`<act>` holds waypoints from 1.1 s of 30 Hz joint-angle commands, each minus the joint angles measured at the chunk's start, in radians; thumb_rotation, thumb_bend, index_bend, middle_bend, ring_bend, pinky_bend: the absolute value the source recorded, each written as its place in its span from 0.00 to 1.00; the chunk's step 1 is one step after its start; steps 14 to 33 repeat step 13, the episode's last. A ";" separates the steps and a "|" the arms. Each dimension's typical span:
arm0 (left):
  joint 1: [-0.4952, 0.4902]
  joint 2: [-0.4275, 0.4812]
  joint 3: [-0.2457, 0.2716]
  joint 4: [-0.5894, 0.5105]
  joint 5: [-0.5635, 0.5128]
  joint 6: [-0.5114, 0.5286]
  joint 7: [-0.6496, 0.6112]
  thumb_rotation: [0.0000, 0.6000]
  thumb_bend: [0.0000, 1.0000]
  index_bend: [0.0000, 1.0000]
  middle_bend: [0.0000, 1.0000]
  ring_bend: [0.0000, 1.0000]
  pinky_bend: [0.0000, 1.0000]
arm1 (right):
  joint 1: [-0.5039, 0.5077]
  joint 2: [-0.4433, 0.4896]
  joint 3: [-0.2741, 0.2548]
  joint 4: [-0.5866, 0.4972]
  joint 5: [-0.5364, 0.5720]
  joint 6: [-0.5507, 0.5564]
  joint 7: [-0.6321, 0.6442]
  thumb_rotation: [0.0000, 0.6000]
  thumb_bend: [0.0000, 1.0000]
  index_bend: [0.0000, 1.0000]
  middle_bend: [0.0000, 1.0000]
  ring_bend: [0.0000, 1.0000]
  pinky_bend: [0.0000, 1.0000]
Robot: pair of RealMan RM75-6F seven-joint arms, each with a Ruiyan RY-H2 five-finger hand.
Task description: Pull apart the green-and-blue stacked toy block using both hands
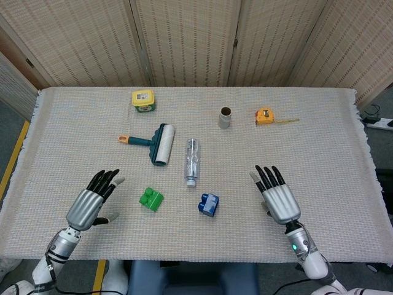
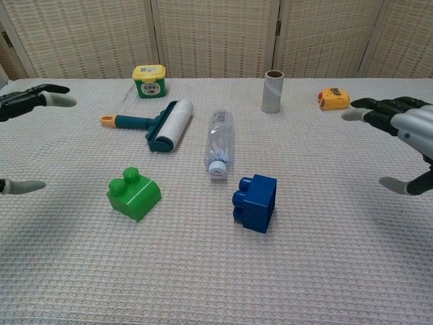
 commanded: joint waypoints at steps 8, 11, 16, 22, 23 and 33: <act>0.177 0.095 0.074 -0.012 -0.079 0.062 0.270 1.00 0.24 0.10 0.00 0.00 0.00 | -0.087 -0.074 0.019 0.146 0.032 0.028 -0.034 1.00 0.37 0.00 0.00 0.00 0.00; 0.184 0.095 0.068 -0.026 -0.058 0.089 0.319 1.00 0.24 0.08 0.00 0.00 0.00 | -0.091 -0.071 0.029 0.143 0.043 0.011 -0.032 1.00 0.37 0.00 0.00 0.00 0.00; 0.189 0.103 0.068 -0.039 -0.052 0.094 0.312 1.00 0.24 0.07 0.00 0.00 0.00 | -0.090 -0.065 0.035 0.136 0.054 -0.012 -0.030 1.00 0.37 0.00 0.00 0.00 0.00; 0.189 0.103 0.068 -0.039 -0.052 0.094 0.312 1.00 0.24 0.07 0.00 0.00 0.00 | -0.090 -0.065 0.035 0.136 0.054 -0.012 -0.030 1.00 0.37 0.00 0.00 0.00 0.00; 0.189 0.103 0.068 -0.039 -0.052 0.094 0.312 1.00 0.24 0.07 0.00 0.00 0.00 | -0.090 -0.065 0.035 0.136 0.054 -0.012 -0.030 1.00 0.37 0.00 0.00 0.00 0.00; 0.189 0.103 0.068 -0.039 -0.052 0.094 0.312 1.00 0.24 0.07 0.00 0.00 0.00 | -0.090 -0.065 0.035 0.136 0.054 -0.012 -0.030 1.00 0.37 0.00 0.00 0.00 0.00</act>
